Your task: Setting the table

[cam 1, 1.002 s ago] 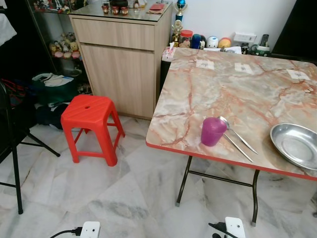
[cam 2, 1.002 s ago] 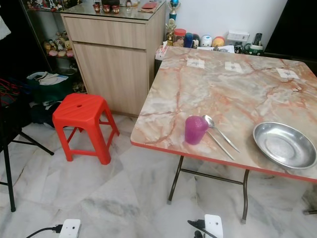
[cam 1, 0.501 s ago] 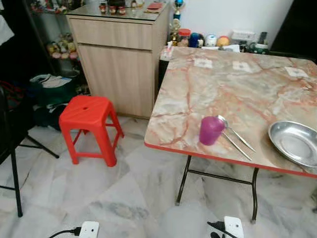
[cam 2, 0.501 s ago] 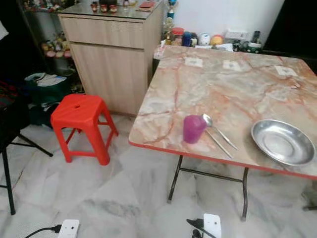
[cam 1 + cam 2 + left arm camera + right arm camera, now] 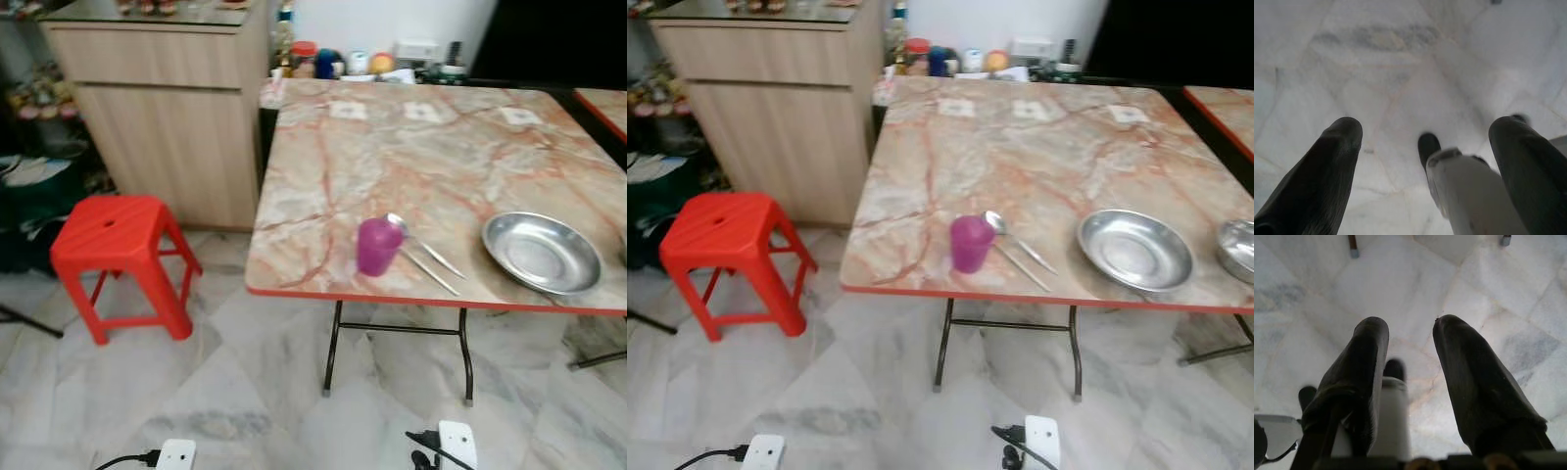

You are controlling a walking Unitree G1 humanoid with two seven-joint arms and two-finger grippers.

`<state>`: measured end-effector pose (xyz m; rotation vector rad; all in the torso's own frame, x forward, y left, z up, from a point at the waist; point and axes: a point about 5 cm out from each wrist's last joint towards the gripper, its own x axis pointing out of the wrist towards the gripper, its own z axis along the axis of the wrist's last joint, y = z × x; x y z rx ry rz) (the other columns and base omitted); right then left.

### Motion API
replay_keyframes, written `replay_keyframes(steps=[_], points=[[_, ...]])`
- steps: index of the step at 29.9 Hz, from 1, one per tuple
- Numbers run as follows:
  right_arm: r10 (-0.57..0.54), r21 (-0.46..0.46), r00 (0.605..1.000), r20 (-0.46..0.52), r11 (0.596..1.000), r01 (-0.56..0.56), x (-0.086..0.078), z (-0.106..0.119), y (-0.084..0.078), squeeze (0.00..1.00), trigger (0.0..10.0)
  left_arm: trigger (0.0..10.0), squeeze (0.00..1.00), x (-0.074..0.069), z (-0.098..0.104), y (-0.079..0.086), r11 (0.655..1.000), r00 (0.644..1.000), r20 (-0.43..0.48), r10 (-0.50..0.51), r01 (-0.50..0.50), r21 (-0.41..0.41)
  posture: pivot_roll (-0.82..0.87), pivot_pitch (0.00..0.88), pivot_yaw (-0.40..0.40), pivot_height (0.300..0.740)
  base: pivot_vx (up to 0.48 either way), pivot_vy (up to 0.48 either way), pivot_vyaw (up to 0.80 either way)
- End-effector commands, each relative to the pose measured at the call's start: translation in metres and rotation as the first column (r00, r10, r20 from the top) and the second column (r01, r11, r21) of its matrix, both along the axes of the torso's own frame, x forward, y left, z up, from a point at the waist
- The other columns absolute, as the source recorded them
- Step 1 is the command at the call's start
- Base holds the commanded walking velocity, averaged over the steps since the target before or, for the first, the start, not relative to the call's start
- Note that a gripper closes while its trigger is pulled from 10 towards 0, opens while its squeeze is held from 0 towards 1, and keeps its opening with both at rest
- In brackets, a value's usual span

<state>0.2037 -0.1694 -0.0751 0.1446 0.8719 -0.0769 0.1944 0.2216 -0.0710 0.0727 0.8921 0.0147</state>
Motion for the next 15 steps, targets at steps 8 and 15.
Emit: replay_keyframes(steps=[8,15], points=[[-0.022,-0.01,0.999,0.029,1.0,0.022,0.005,0.003,-0.005,0.0,10.0,10.0,0.0,-0.006,-0.005,-0.007,1.0,1.0,-0.03,-0.008,0.007,-0.016,0.05,0.075,-0.053,0.74,0.0,-0.229,0.0],[-0.012,-0.002,0.997,0.071,1.0,0.012,0.013,0.009,-0.001,0.0,10.0,10.0,0.0,-0.008,-0.006,-0.007,1.0,0.999,-0.033,0.004,-0.005,-0.018,0.05,0.077,-0.056,0.74,0.0,0.0,0.0]])
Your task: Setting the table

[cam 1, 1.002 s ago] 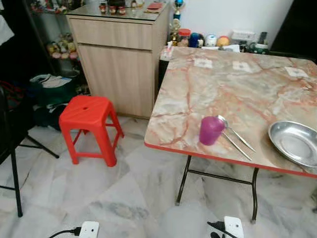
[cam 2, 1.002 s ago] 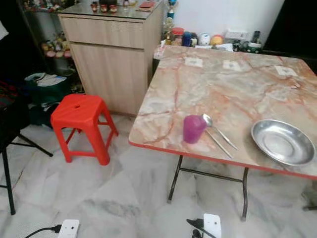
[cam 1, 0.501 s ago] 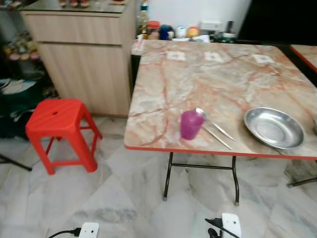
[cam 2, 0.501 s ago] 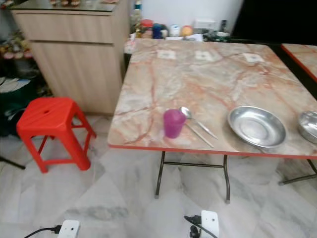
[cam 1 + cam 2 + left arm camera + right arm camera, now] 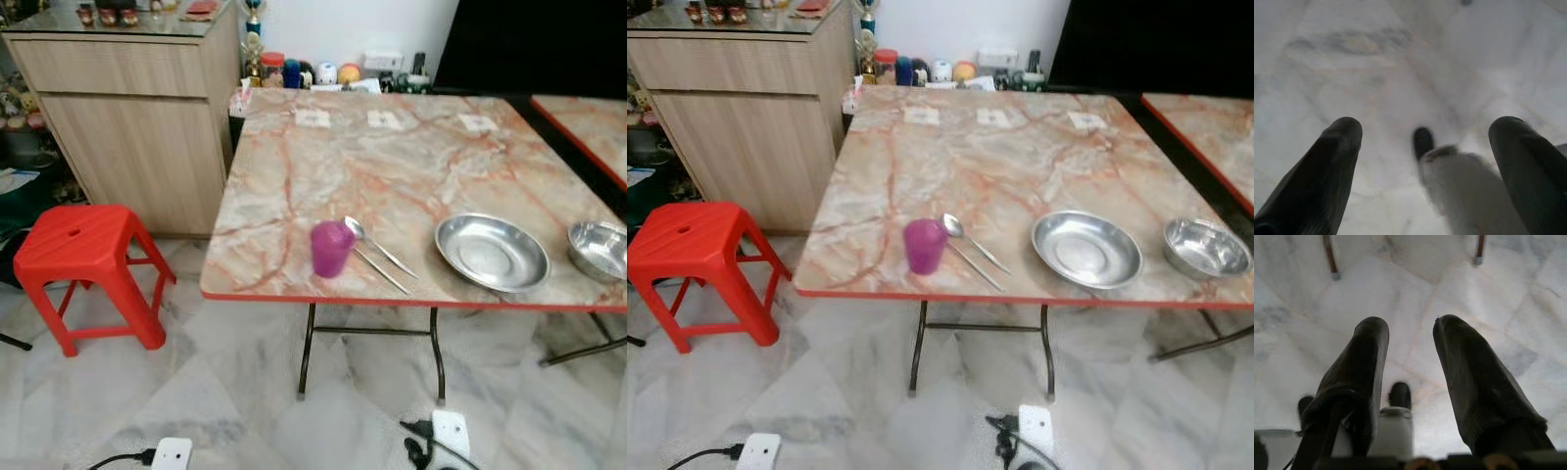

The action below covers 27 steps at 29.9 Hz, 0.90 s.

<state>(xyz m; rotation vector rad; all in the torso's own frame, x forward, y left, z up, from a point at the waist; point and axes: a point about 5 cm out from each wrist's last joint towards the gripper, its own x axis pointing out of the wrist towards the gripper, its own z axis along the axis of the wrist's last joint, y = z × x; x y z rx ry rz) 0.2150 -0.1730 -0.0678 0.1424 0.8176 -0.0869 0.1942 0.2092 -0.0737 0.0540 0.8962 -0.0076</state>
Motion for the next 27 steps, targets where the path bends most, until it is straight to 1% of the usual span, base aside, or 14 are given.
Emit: replay_keyframes(steps=[1,7,10,12,16,17,22,23,26,27], points=[[-0.002,0.007,0.999,0.034,1.0,0.001,0.005,0.003,0.002,0.0,10.0,10.0,0.0,-0.008,-0.003,0.005,1.0,0.999,-0.029,0.019,-0.019,0.003,0.04,0.077,-0.057,0.74,0.0,0.0,0.0],[-0.015,0.007,0.992,0.128,1.0,0.014,0.022,0.016,0.002,0.0,10.0,10.0,0.0,-0.01,-0.005,0.003,1.0,0.999,-0.032,0.02,-0.02,-0.001,0.04,0.079,-0.062,0.74,0.0,0.0,0.0],[-0.028,0.004,0.975,0.221,1.0,0.027,0.036,0.028,-0.001,0.0,10.0,10.0,0.0,-0.011,-0.005,0.002,1.0,0.999,-0.036,0.018,-0.019,-0.002,0.04,0.08,-0.067,0.74,0.0,0.0,0.0],[-0.047,0.003,0.947,0.318,0.999,0.049,0.047,0.041,-0.005,0.0,10.0,10.0,0.0,-0.012,-0.006,0.001,1.0,0.999,-0.037,0.019,-0.019,-0.004,0.04,0.082,-0.071,0.74,0.0,0.0,0.0],[-0.052,0.001,0.929,0.365,0.998,0.056,0.05,0.046,-0.008,0.0,10.0,10.0,0.0,-0.013,-0.007,0.0,1.0,0.999,-0.039,0.018,-0.019,-0.005,0.03,0.079,-0.076,0.74,0.0,0.0,0.0],[-0.043,-0.01,0.914,0.403,0.999,0.052,0.05,0.049,-0.01,0.0,10.0,10.0,0.0,-0.014,-0.007,0.0,1.0,0.999,-0.04,0.018,-0.019,-0.007,0.03,0.077,-0.078,0.74,0.0,0.0,0.0],[-0.049,-0.027,0.882,0.468,0.997,0.069,0.045,0.053,-0.017,0.0,10.0,10.0,0.0,-0.015,-0.008,-0.002,1.0,0.999,-0.042,0.017,-0.017,-0.009,0.02,0.07,-0.077,0.74,0.0,0.0,0.0],[-0.055,-0.028,0.862,0.504,0.996,0.08,0.044,0.057,-0.019,0.0,10.0,10.0,0.0,-0.015,-0.008,-0.002,1.0,0.999,-0.043,0.014,-0.014,-0.009,0.02,0.067,-0.077,0.74,0.0,0.0,0.0],[-0.025,-0.058,0.831,0.556,0.996,0.069,0.045,0.064,-0.02,0.0,10.0,10.0,0.0,-0.016,-0.009,-0.003,1.0,0.999,-0.044,0.009,-0.01,-0.01,0.01,0.061,-0.077,0.74,0.0,0.0,0.0],[-0.018,-0.066,0.803,0.595,0.995,0.072,0.046,0.071,-0.02,0.0,10.0,10.0,0.0,-0.016,-0.009,-0.004,1.0,0.999,-0.045,0.011,-0.011,-0.011,0.01,0.054,-0.078,0.74,0.0,0.0,0.0]])
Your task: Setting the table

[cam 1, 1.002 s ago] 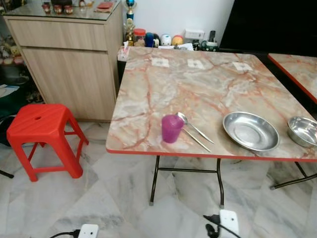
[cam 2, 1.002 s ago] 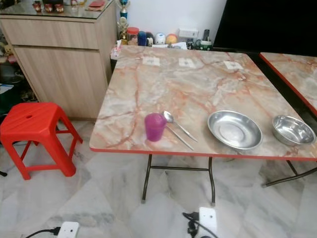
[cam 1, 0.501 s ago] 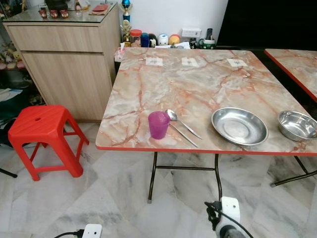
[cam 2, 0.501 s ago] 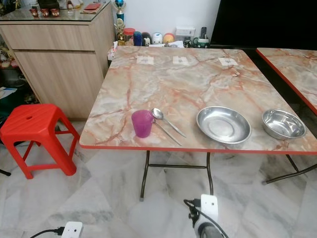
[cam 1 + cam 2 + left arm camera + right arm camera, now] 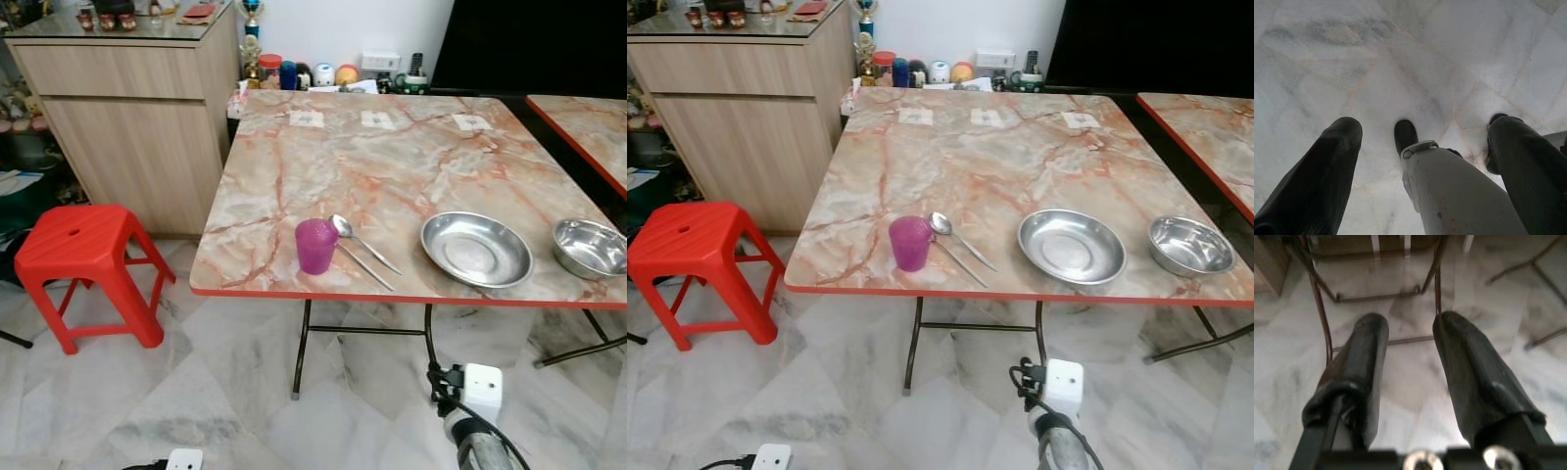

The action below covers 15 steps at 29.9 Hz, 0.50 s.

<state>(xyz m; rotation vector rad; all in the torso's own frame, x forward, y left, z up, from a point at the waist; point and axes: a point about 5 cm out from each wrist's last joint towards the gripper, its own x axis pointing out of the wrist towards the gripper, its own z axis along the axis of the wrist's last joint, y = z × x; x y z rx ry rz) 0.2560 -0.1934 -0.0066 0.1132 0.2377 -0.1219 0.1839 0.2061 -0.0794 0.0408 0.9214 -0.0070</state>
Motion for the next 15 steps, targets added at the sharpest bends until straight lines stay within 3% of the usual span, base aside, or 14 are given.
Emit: replay_keyframes(steps=[1,12,13,14,15], points=[[-0.003,-0.017,0.996,0.089,1.0,0.005,0.006,0.015,-0.001,0.0,10.0,10.0,0.0,-0.006,-0.003,-0.001,1.0,1.0,-0.019,0.003,-0.003,0.001,0.02,0.052,-0.079,0.74,0.0,0.0,0.0],[0.027,-0.051,0.982,0.187,0.999,-0.018,0.008,0.034,0.002,0.0,10.0,10.0,0.0,-0.007,-0.003,0.002,1.0,1.0,-0.02,0.008,-0.007,0.017,0.02,0.038,-0.086,0.74,0.0,0.0,0.0],[0.017,-0.033,0.983,0.183,0.999,-0.011,0.006,0.033,0.002,0.78,10.0,10.0,0.0,-0.006,-0.003,0.002,1.0,1.0,-0.019,0.011,-0.01,0.017,0.02,0.043,-0.087,0.74,0.0,0.0,0.0],[0.008,-0.02,0.983,0.182,1.0,-0.004,0.005,0.033,0.002,1.0,10.0,10.0,0.0,-0.006,-0.003,0.002,1.0,1.0,-0.018,0.013,-0.012,0.018,0.02,0.045,-0.087,0.74,0.0,0.0,0.0],[0.008,-0.02,0.983,0.182,1.0,-0.004,0.005,0.033,0.002,1.0,10.0,10.0,0.0,-0.006,-0.003,0.002,1.0,1.0,-0.018,0.013,-0.012,0.018,0.02,0.045,-0.087,0.74,0.0,0.0,0.0]])
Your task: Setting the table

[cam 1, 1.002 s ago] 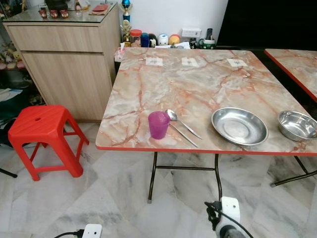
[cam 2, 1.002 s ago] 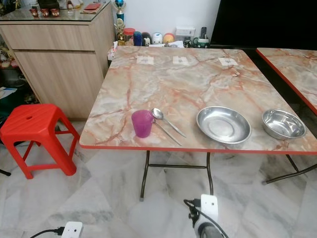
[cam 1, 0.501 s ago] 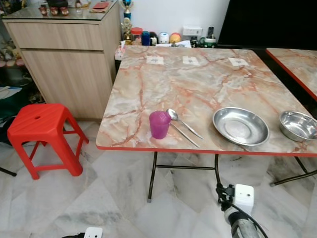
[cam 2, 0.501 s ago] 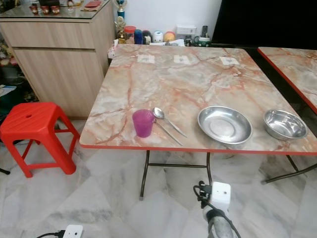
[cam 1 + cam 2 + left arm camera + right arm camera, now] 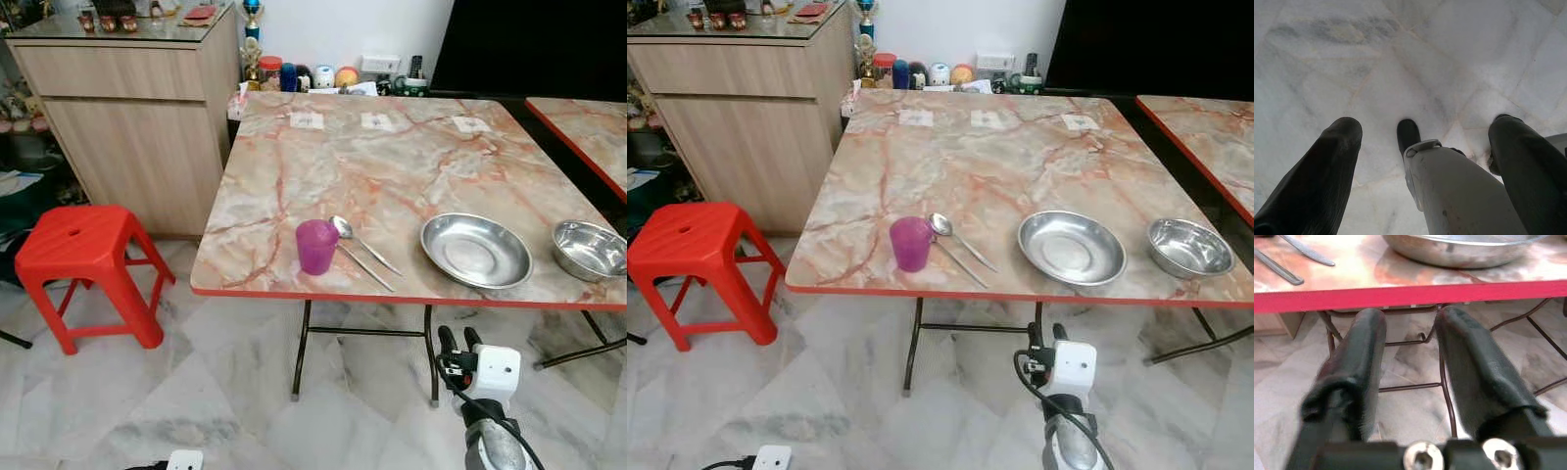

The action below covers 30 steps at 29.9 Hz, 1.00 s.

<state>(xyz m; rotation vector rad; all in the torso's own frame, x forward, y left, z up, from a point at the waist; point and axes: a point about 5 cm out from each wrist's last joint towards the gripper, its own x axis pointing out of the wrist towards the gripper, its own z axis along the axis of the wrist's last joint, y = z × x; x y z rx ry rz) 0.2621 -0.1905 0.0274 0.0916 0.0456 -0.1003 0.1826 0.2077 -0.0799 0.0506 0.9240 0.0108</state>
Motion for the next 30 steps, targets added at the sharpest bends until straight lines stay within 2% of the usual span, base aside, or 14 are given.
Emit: replay_keyframes(steps=[1,5,6,7,15,30], points=[[-0.009,0.015,1.0,-0.009,1.0,0.009,-0.002,0.0,-0.001,1.0,10.0,10.0,0.0,-0.005,-0.002,0.0,1.0,1.0,-0.016,0.002,-0.002,0.002,0.02,0.045,-0.087,0.74,0.0,0.0,0.0],[-0.031,0.002,1.0,0.0,1.0,0.031,0.0,0.005,-0.002,1.0,10.0,10.0,0.0,-0.004,-0.002,0.001,1.0,1.0,-0.012,0.002,-0.002,0.008,0.02,0.07,-0.086,0.74,0.0,0.0,0.0],[-0.032,0.001,1.0,0.002,1.0,0.032,0.001,0.006,-0.003,0.87,10.0,10.0,0.0,-0.004,-0.002,0.002,1.0,1.0,-0.012,0.002,-0.002,0.009,0.02,0.072,-0.086,0.74,0.0,0.0,0.0],[-0.032,-0.001,0.999,0.004,0.999,0.032,0.002,0.007,-0.003,0.0,10.0,10.0,0.0,-0.004,-0.002,0.002,1.0,1.0,-0.012,0.002,-0.002,0.009,0.02,0.072,-0.086,0.74,0.0,0.0,0.0],[-0.037,-0.003,0.999,0.012,0.999,0.037,0.008,0.014,-0.004,0.0,10.0,10.0,0.0,0.0,0.001,0.004,1.0,1.0,0.002,0.006,-0.006,0.015,0.03,0.081,-0.09,0.74,0.0,-0.282,0.0],[-0.032,0.003,0.999,0.002,0.999,0.032,0.01,0.016,-0.002,0.0,10.0,10.0,0.0,0.0,0.001,0.003,1.0,1.0,0.008,0.015,-0.015,0.014,0.03,0.09,-0.092,0.74,0.0,-0.272,0.0]])
